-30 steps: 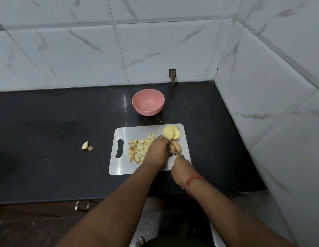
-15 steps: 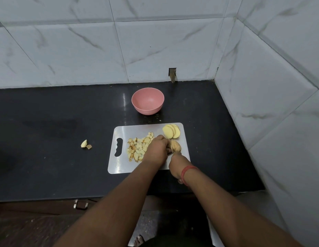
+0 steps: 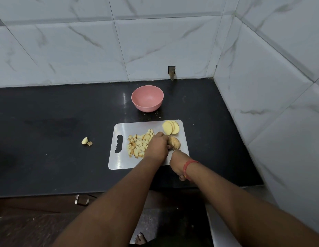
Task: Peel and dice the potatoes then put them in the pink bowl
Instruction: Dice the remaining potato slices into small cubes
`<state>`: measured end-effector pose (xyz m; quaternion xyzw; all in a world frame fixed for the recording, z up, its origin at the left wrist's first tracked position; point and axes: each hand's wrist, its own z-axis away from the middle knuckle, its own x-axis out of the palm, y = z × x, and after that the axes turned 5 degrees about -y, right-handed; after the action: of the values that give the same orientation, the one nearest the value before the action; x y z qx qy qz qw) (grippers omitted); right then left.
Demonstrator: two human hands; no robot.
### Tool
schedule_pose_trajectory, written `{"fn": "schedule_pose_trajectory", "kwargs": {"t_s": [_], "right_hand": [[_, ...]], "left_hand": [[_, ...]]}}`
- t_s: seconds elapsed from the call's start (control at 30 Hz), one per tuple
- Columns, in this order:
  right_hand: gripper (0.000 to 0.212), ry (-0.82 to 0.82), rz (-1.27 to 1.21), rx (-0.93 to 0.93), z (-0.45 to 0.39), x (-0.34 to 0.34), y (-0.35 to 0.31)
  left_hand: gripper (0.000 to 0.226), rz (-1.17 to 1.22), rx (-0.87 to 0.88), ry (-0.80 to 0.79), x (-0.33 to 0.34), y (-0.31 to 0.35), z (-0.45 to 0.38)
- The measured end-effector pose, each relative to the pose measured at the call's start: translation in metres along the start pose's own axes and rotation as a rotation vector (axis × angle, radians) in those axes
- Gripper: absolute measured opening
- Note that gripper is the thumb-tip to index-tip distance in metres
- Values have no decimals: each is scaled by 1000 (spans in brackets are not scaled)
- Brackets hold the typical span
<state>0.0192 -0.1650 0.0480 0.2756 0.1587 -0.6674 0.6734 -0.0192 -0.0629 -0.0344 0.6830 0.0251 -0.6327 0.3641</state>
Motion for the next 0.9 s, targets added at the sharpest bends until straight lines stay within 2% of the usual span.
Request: {"fn": "schedule_pose_trajectory", "kwargs": {"t_s": [0.13, 0.27, 0.4, 0.6, 0.7, 0.73, 0.8, 0.87, 0.9], "right_hand": [[26, -148, 256, -52, 8, 11, -5], [34, -174, 490, -103, 19, 26, -13], [24, -118, 531, -129, 30, 43, -18], [28, -132, 597, -63, 42, 41, -8], [33, -87, 339, 50, 29, 43, -14], [32, -17, 84, 99, 21, 46, -17], [28, 248, -475, 175, 9, 48, -18], [32, 378, -805, 245, 8, 46, -19], [34, 371, -891, 263, 8, 42, -20]], "left_hand": [[6, 11, -12, 7, 2, -2, -1], [8, 20, -19, 15, 4, -3, -1], [12, 27, -25, 25, 6, -4, -2], [14, 66, -52, 35, 7, -4, -1], [15, 130, -83, 60, 8, -2, 1], [15, 152, -101, 66, 7, -1, 2], [13, 181, -139, 70, 7, 1, 3], [12, 210, -154, 65, 8, 0, 2], [11, 216, -154, 61, 8, -1, 2]]}}
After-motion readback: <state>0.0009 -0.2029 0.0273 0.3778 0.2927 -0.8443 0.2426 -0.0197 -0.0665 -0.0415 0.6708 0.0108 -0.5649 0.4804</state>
